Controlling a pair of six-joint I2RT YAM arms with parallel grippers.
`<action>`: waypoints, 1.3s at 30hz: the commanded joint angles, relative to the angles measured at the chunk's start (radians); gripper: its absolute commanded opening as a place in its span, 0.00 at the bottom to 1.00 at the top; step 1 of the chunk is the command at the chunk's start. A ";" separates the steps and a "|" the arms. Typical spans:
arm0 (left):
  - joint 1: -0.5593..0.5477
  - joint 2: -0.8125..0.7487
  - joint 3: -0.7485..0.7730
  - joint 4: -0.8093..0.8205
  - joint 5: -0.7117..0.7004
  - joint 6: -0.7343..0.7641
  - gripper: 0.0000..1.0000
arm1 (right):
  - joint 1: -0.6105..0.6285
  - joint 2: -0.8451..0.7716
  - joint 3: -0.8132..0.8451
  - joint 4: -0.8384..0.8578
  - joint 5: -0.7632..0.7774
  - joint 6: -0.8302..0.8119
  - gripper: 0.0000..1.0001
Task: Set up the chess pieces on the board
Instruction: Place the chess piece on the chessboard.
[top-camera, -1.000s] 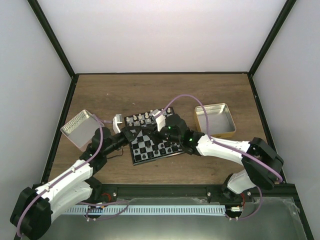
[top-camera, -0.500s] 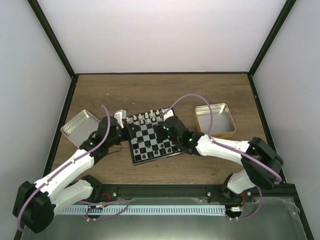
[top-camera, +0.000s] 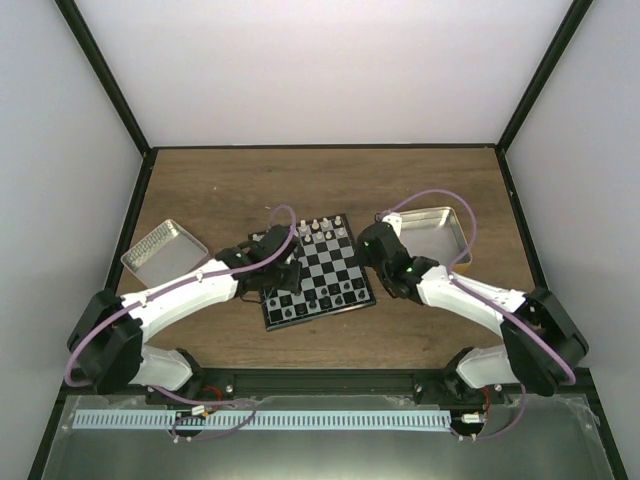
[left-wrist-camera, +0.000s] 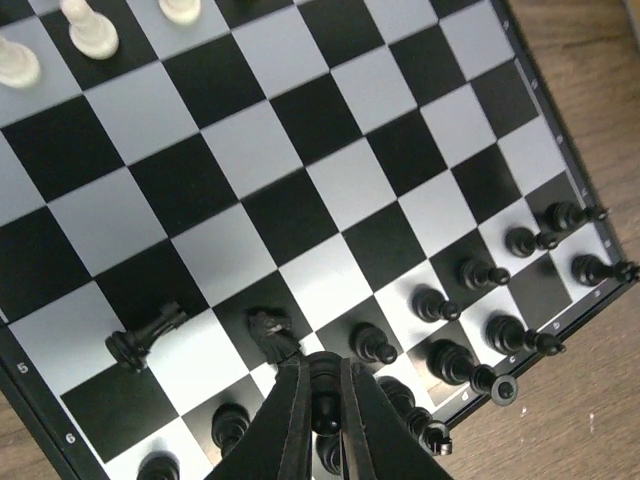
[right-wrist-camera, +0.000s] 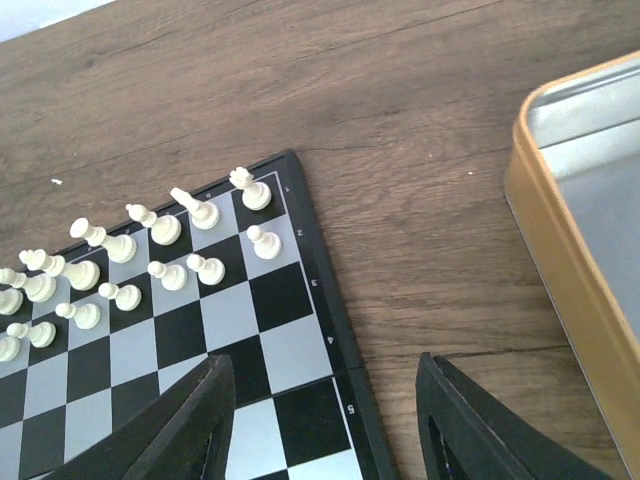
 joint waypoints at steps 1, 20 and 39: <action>-0.027 0.050 0.048 -0.114 -0.003 0.032 0.04 | -0.016 -0.045 -0.020 -0.002 0.029 0.046 0.52; -0.029 0.204 0.039 -0.082 0.109 0.097 0.04 | -0.021 -0.022 -0.029 0.019 -0.028 0.032 0.52; -0.027 0.248 0.084 -0.021 -0.035 0.035 0.04 | -0.021 -0.001 -0.024 0.017 -0.052 0.024 0.52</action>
